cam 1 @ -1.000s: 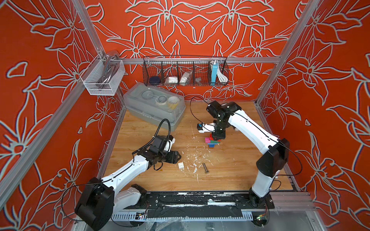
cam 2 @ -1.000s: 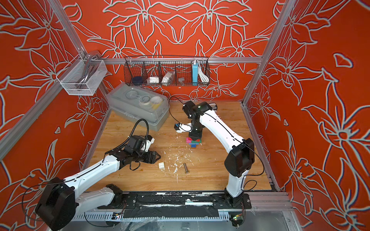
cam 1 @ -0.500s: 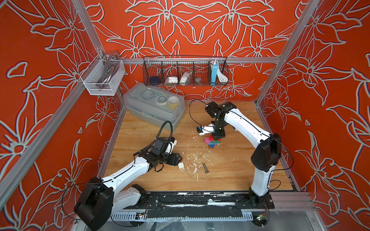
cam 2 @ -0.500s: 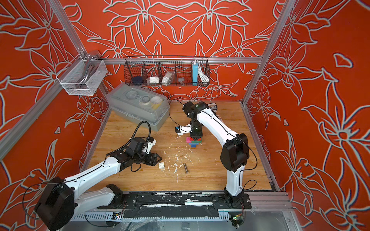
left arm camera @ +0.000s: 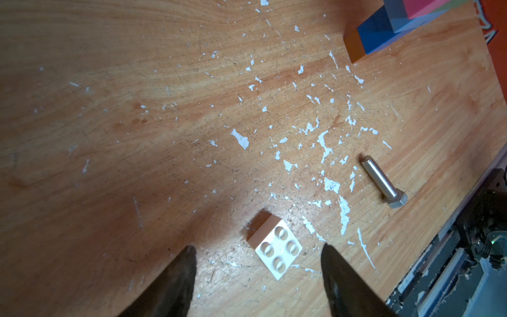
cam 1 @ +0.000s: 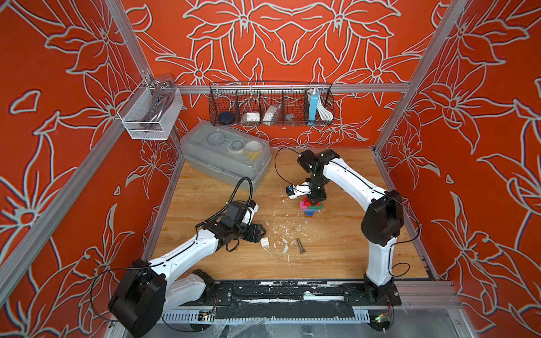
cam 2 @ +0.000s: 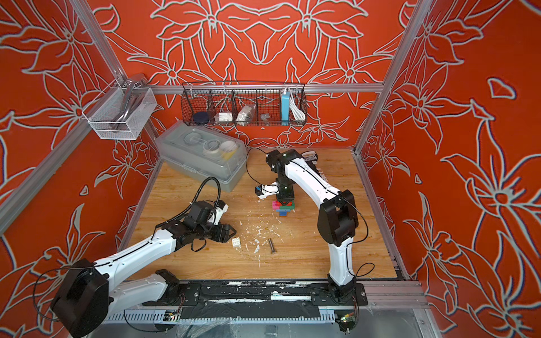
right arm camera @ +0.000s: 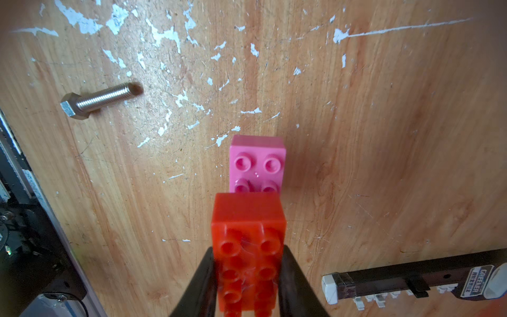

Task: Assemble a spoon with lego
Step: Assemble the lego brick with the lego brick.

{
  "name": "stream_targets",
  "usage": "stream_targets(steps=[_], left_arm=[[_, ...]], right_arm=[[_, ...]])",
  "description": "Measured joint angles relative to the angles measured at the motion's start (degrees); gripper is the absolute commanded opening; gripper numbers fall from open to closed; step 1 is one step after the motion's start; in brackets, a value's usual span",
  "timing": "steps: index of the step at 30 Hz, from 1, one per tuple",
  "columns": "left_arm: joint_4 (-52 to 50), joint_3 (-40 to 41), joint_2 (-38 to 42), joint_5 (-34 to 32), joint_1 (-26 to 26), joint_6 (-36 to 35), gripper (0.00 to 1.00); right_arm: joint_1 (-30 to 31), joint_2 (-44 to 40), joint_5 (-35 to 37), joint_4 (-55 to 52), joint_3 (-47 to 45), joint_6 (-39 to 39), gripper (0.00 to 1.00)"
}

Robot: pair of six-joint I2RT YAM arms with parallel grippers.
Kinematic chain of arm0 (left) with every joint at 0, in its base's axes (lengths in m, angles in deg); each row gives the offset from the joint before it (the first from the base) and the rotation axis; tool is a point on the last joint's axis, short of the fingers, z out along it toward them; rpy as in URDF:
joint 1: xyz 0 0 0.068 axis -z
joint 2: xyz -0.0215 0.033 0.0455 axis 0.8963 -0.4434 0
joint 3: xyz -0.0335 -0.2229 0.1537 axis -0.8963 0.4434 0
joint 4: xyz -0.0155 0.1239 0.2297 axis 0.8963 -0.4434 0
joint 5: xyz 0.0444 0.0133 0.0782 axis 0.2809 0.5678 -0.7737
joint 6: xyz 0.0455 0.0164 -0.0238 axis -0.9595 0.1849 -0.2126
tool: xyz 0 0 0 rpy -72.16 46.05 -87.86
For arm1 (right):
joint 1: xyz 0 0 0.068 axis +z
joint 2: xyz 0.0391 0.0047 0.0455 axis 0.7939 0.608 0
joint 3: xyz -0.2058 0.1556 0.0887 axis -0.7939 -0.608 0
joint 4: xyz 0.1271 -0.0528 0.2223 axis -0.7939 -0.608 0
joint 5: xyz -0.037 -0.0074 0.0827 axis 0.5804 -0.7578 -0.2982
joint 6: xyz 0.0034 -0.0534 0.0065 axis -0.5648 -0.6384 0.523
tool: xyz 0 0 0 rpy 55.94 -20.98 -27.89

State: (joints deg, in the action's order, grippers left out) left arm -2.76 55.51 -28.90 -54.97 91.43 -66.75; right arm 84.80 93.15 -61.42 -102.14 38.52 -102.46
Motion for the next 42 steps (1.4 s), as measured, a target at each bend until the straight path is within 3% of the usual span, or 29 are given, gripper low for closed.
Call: stream_targets(steps=[42], left_arm=[[0.0,0.0,0.0,-0.8,0.0,0.0,0.71]], right_arm=[[-0.1,1.4,0.0,1.6,-0.9,-0.2,0.0]])
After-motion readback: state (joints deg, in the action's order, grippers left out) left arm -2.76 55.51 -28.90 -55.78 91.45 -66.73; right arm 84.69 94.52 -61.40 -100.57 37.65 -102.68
